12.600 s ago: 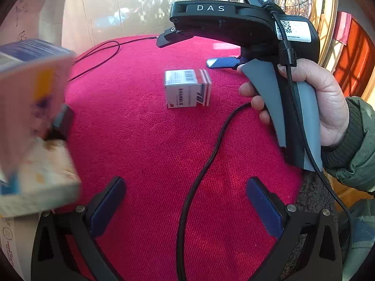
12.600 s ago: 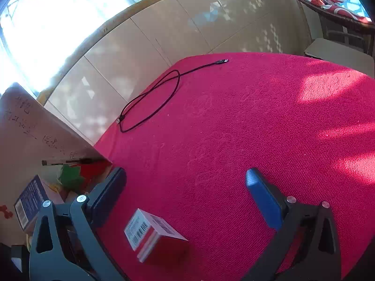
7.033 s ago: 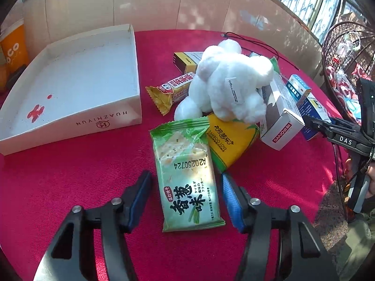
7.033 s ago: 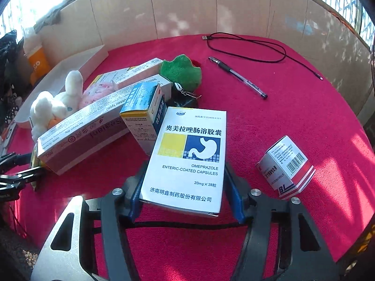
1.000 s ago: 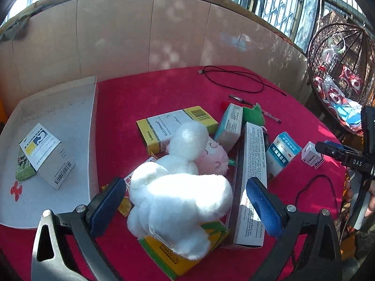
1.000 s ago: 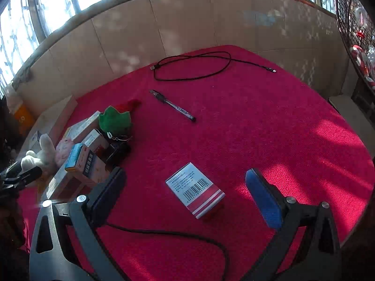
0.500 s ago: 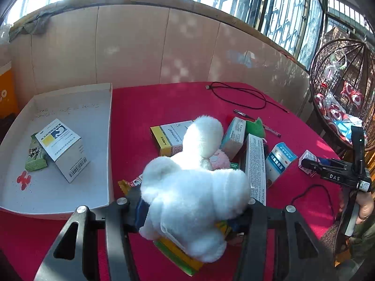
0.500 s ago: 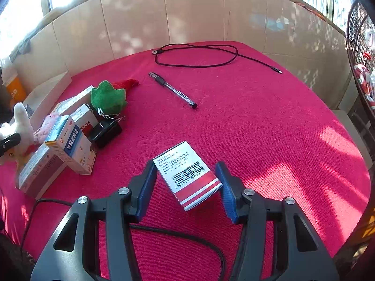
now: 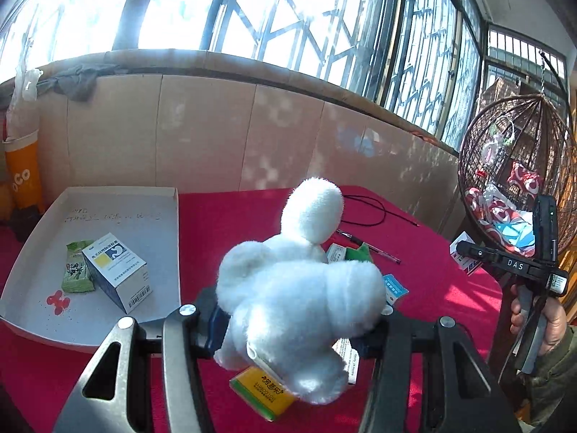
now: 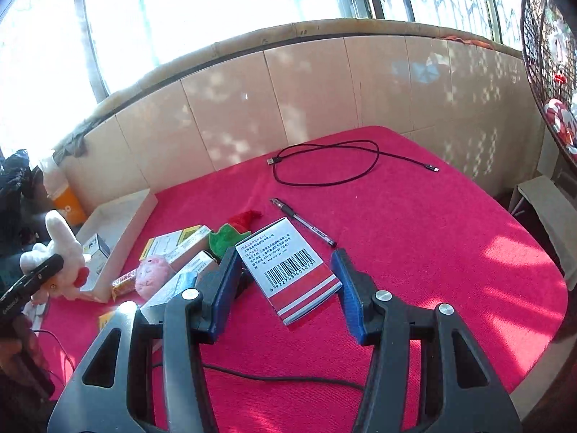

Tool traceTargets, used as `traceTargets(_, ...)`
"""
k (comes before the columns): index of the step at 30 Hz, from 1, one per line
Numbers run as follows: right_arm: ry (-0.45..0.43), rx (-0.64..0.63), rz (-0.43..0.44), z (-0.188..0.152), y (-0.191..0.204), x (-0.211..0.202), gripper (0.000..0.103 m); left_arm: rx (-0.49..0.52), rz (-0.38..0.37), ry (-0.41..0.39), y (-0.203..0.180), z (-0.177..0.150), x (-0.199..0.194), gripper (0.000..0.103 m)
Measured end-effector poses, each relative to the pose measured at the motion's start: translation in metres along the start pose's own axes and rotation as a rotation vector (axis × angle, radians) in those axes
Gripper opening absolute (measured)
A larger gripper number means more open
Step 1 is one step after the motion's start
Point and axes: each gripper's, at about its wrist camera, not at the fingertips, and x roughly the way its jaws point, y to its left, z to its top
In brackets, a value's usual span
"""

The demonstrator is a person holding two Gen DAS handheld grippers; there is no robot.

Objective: Organize objects
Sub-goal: 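Carry the barcode box into the tray and open the right gripper while the left carries the plush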

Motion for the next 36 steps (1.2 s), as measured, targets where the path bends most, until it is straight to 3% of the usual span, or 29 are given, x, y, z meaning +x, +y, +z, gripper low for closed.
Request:
traceTargets(15, -0.037, -0.043, 0.095, 0.013, 0.039, -0.017, 0.051, -0.061, 0.009, -0.101, 0.017, 0.008, -0.033, 0.054)
traceTargets(36, -0.006, -0.044, 0.171, 0.013, 0.056, -0.014, 0.051, -0.132, 0.047, -0.149, 0.04, 0.007, -0.05, 0.054)
